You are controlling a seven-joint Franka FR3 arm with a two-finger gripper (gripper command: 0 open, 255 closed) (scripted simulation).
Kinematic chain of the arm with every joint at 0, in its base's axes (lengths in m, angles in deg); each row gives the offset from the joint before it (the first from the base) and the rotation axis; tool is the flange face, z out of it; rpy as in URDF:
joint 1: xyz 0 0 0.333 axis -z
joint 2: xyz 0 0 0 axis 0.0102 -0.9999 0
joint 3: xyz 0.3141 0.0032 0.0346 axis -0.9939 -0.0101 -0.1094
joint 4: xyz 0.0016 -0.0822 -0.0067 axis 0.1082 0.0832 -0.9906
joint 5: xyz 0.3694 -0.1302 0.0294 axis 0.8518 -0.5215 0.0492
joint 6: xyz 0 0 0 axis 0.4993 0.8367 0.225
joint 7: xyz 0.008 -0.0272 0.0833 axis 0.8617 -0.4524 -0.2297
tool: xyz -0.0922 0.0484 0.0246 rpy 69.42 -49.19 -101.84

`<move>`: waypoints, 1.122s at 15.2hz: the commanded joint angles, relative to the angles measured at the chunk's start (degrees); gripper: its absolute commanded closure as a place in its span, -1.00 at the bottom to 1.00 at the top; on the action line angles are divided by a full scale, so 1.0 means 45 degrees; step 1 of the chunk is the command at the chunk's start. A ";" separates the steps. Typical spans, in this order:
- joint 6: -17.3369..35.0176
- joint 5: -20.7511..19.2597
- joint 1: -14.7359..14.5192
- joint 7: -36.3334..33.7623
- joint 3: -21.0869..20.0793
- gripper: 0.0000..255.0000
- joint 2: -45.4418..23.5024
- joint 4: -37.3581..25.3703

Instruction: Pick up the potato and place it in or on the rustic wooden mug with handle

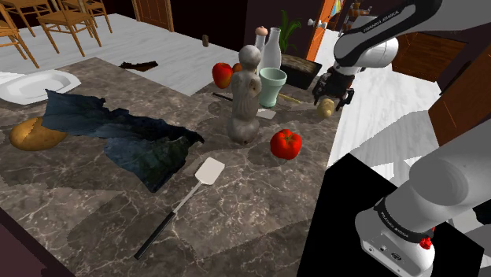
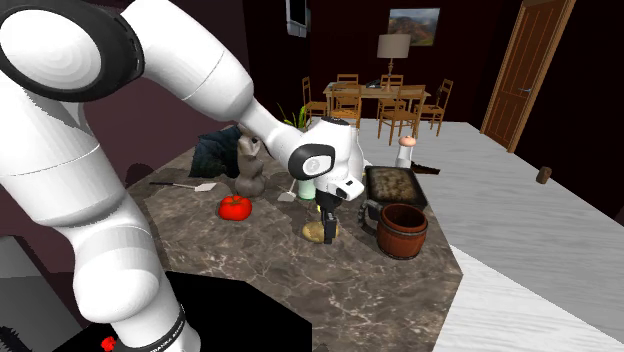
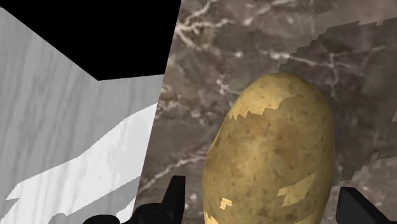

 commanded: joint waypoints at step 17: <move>0.0074 0.0009 -0.0005 0.0000 -0.0003 1.00 -0.0035 0.0032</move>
